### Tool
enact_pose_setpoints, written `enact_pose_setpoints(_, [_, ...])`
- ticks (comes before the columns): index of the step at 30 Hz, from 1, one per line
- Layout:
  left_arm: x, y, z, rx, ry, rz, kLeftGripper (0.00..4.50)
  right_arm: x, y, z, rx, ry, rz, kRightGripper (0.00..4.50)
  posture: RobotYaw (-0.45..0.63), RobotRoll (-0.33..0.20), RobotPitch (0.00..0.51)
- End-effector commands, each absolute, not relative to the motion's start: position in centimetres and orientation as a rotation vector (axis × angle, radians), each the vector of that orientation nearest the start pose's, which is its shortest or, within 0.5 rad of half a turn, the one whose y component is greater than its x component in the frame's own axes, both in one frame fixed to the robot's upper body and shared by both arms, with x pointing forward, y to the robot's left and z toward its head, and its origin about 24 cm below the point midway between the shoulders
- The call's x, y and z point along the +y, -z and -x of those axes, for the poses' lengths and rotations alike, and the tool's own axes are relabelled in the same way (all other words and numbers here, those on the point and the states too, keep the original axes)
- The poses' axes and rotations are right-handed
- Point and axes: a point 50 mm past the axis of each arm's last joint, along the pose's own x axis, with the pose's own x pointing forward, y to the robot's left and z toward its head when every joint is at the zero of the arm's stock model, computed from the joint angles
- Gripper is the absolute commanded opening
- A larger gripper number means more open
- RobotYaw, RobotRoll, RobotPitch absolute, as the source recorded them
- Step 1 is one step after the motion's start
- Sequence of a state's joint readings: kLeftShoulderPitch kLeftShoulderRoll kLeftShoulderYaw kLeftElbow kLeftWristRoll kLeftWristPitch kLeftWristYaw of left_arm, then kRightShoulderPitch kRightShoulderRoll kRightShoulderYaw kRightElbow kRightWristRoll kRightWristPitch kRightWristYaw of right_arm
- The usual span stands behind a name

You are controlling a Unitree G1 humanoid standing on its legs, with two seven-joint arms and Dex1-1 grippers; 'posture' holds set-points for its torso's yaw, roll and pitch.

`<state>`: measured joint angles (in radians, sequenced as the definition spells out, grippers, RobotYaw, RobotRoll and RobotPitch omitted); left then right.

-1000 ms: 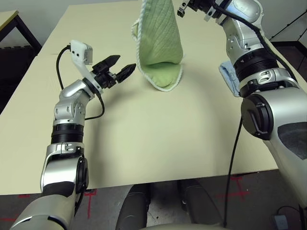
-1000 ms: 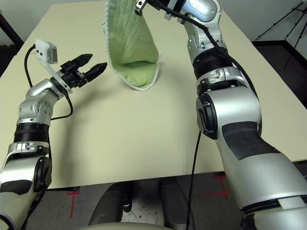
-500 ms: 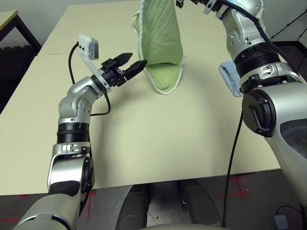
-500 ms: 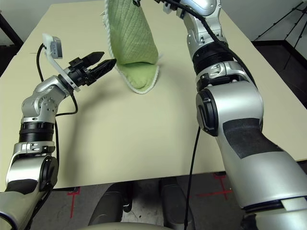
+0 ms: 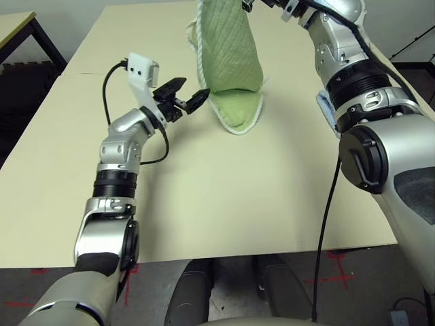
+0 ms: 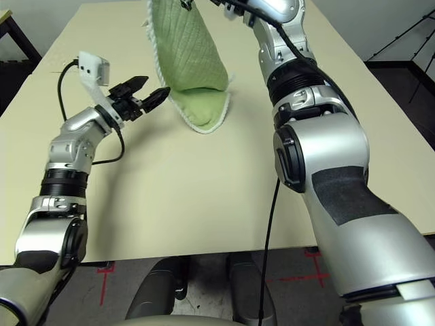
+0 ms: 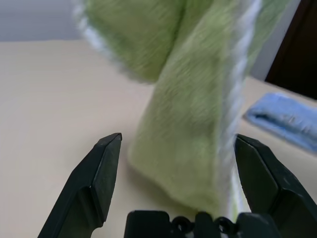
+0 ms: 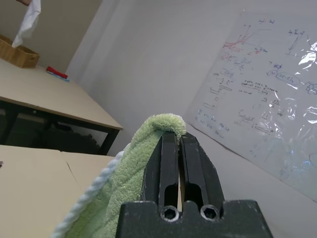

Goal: Fold the towel and set it aside.

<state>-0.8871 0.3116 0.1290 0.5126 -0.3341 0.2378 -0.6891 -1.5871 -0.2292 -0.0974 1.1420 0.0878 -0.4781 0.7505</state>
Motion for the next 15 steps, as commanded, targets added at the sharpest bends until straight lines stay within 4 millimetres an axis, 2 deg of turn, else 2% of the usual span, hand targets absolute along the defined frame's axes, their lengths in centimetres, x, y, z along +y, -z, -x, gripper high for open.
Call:
enact_pose_setpoints(1, [15.6,-19.5,-38.5,-0.129,0.663,0.072,4.50,-7.4,-38.7,-37.3,-0.887,-0.813,0.412,0.04,-0.04,0.000,0.158])
enact_pose_setpoints(9, [18.3,-16.6,-38.7,0.021,0.548,-0.022,4.50,-9.2,-40.7,-37.0,-0.917,-0.728,0.432,0.04,-0.05,0.000,0.160])
enact_pose_setpoints(12, [19.5,-16.0,-38.8,0.056,0.511,-0.109,4.50,-10.2,-41.6,-36.8,-0.933,-0.685,0.440,0.04,-0.05,0.000,0.161])
enact_pose_setpoints(15, [19.7,-16.2,-39.0,0.056,0.495,-0.096,4.50,-10.6,-42.4,-36.4,-0.962,-0.663,0.445,0.04,-0.05,0.000,0.161])
